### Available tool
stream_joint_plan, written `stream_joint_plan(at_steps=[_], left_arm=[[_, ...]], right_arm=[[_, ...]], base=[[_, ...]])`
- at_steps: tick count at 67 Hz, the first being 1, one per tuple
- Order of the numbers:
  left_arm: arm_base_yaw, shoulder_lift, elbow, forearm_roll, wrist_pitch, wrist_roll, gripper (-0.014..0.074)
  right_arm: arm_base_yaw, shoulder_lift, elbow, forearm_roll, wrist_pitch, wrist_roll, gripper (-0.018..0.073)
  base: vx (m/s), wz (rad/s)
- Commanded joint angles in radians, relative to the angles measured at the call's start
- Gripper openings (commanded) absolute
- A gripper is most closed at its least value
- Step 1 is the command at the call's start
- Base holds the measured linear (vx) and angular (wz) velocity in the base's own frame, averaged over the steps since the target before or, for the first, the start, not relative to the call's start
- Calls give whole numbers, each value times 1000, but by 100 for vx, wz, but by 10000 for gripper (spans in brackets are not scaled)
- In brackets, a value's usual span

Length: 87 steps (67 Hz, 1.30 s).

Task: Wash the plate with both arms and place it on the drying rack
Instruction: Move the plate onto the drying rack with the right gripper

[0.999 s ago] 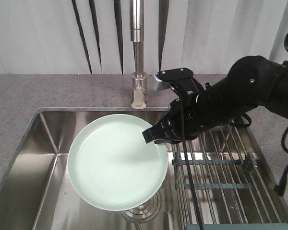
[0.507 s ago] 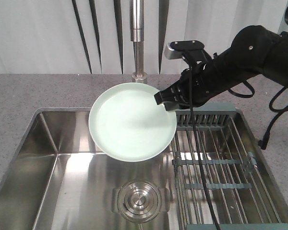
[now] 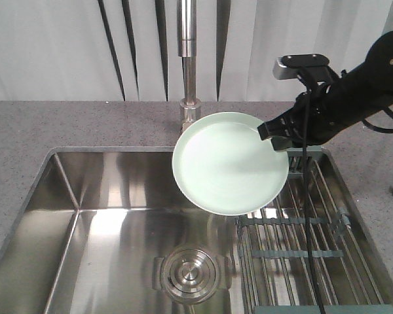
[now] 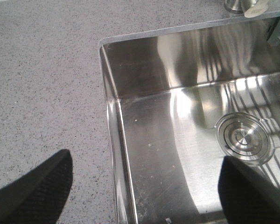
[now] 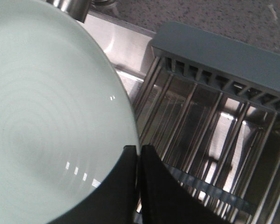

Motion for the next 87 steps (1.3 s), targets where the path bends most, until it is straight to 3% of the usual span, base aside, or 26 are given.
stream_joint_plan(at_steps=[1, 35, 67, 87], left_arm=[[1, 4, -26, -2, -53, -11, 585], [1, 4, -26, -2, -53, -11, 585], [1, 4, -26, -2, -56, -11, 585], [1, 4, -26, -2, -56, -11, 585]], right_arm=[[-35, -82, 20, -2, -39, 3, -1], [-162, -179, 208, -204, -49, 50, -1], [-162, -90, 223, -308, -82, 49, -1], [-162, -21, 222, -315, -87, 49, 23]], base=[[0, 0], [0, 0], [0, 0], [0, 0]])
